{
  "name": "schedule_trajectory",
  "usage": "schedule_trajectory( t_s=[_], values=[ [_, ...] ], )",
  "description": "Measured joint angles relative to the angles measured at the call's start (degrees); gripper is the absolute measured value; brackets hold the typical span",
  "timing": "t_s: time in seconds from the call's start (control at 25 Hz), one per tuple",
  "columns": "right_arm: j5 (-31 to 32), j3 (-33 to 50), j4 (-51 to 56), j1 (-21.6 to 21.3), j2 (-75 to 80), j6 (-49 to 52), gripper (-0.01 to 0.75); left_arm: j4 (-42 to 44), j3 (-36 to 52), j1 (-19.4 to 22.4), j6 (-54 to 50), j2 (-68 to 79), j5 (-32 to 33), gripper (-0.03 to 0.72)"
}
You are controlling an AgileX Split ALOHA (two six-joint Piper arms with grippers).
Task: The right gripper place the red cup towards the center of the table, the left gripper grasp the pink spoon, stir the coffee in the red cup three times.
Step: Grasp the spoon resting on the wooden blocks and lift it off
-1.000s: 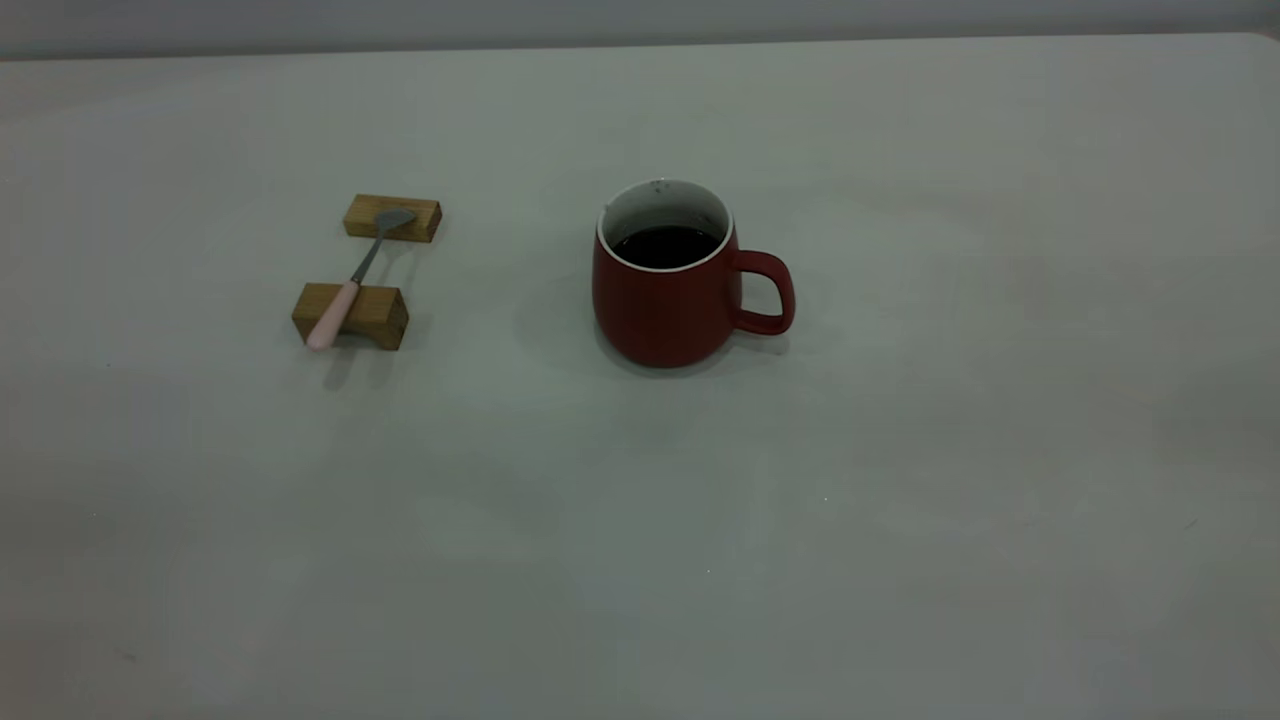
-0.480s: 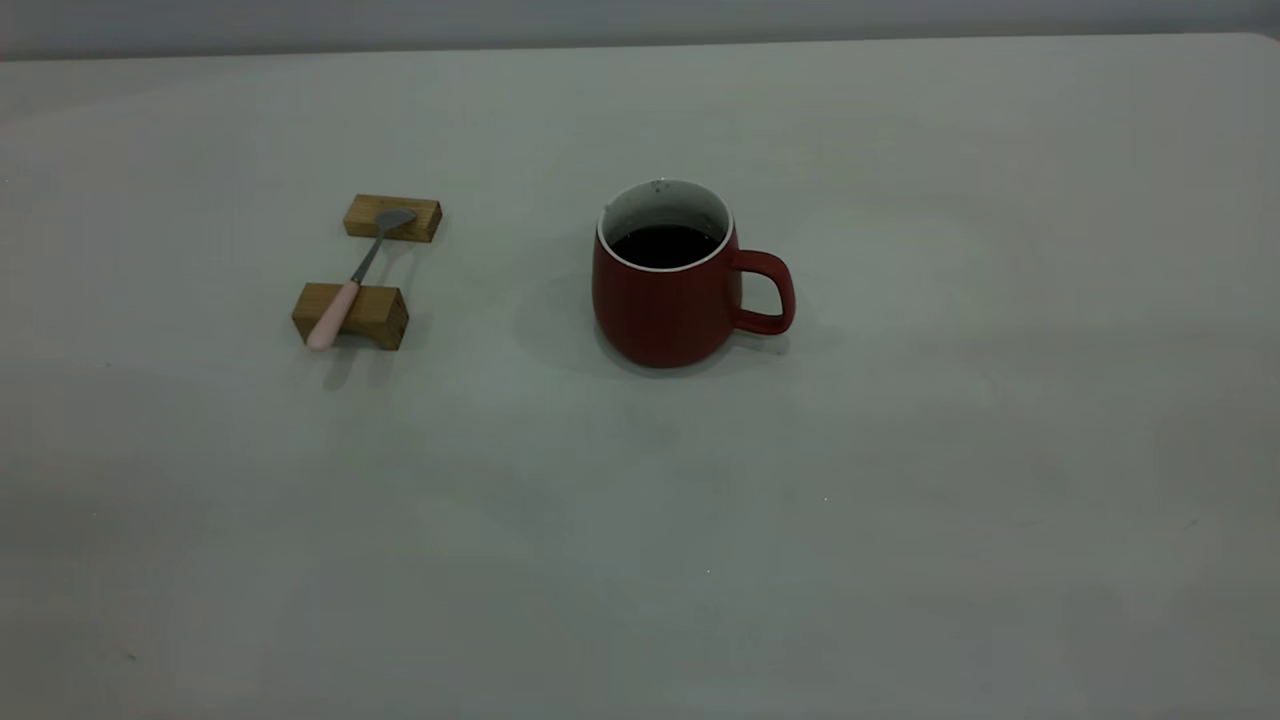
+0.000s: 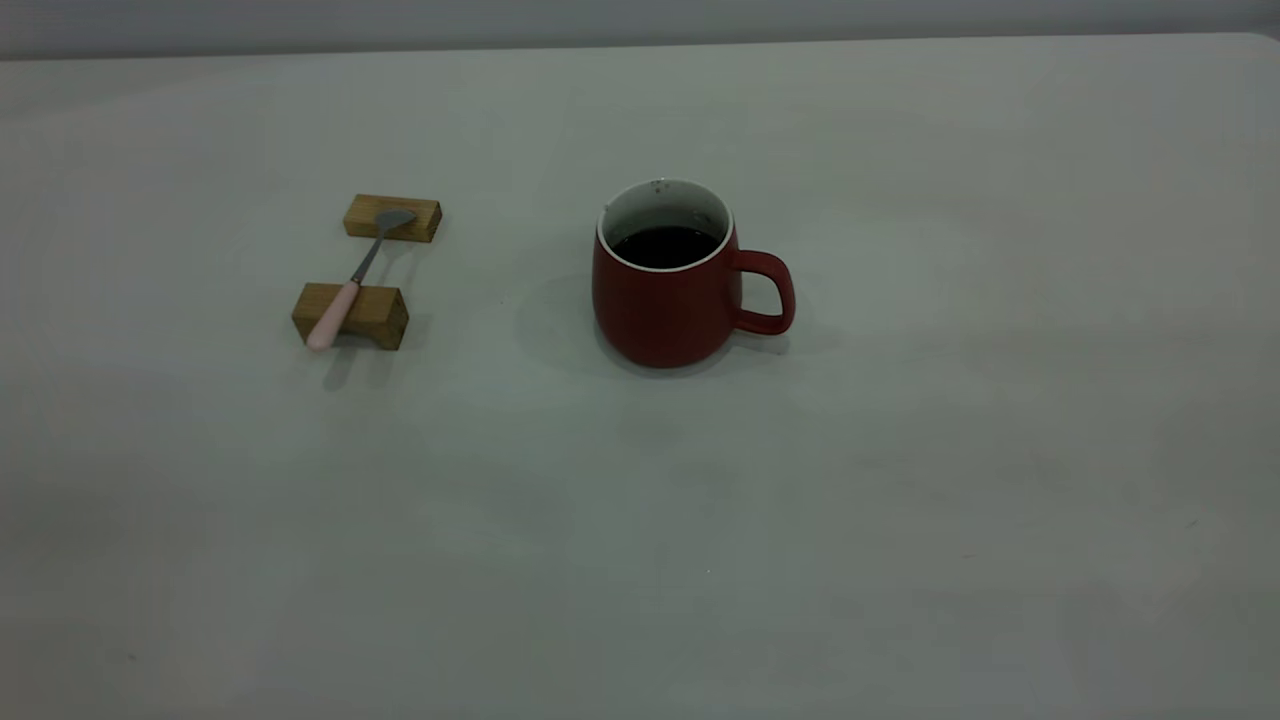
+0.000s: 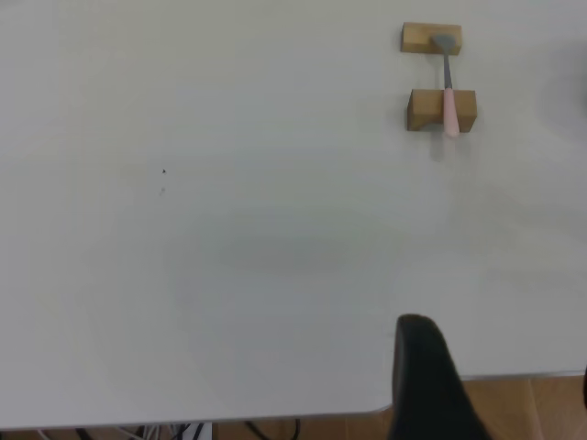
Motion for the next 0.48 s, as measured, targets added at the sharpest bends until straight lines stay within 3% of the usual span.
schedule_trajectory(
  t_s=[0.48],
  values=[
    [0.00, 0.00, -0.05, 0.00, 0.00, 0.00, 0.367, 0.13, 0.00, 0.00, -3.05, 0.00, -0.07, 0.478]
  ],
)
